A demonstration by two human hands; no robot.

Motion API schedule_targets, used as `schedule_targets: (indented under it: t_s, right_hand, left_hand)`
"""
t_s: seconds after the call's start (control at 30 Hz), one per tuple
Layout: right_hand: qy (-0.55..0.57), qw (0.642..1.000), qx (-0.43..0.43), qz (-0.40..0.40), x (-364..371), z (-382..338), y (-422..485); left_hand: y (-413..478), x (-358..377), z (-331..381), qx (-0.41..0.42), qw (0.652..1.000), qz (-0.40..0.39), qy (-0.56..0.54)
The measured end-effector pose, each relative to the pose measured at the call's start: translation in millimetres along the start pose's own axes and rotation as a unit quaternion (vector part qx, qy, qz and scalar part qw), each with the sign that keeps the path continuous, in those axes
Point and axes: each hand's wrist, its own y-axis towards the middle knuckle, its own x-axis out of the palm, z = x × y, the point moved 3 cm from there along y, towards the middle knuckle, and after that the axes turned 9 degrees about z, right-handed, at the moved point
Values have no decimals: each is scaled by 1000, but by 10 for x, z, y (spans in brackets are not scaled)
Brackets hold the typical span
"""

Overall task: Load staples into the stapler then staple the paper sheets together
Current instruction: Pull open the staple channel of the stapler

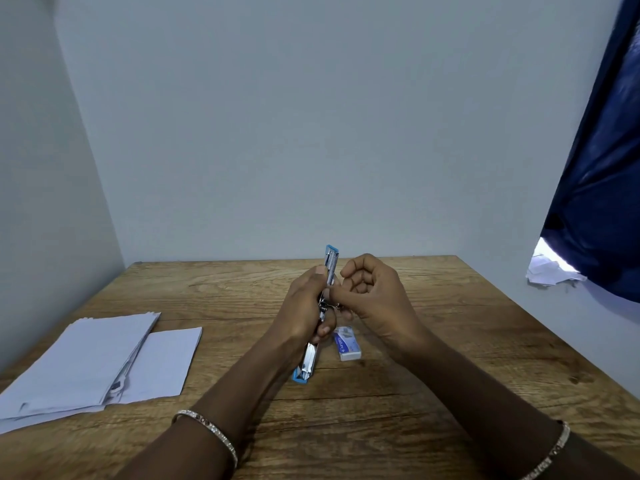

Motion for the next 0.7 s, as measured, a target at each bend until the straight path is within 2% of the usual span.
schedule_targets:
  t_s: [0.27,0.47,0.7]
  right_hand:
    - [-105,991,-82,24,-5,-147,-43]
    - [-145,984,-104,29,-40,-212,-45]
    - [-155,983,-97,-27,-42,-194,10]
  left_hand:
    - [39,-52,-6,-30,999,22,-37]
    - [52,-61,-2,-76,997,0,-31]
    - [38,-57,-11,-92,995,-34,-10]
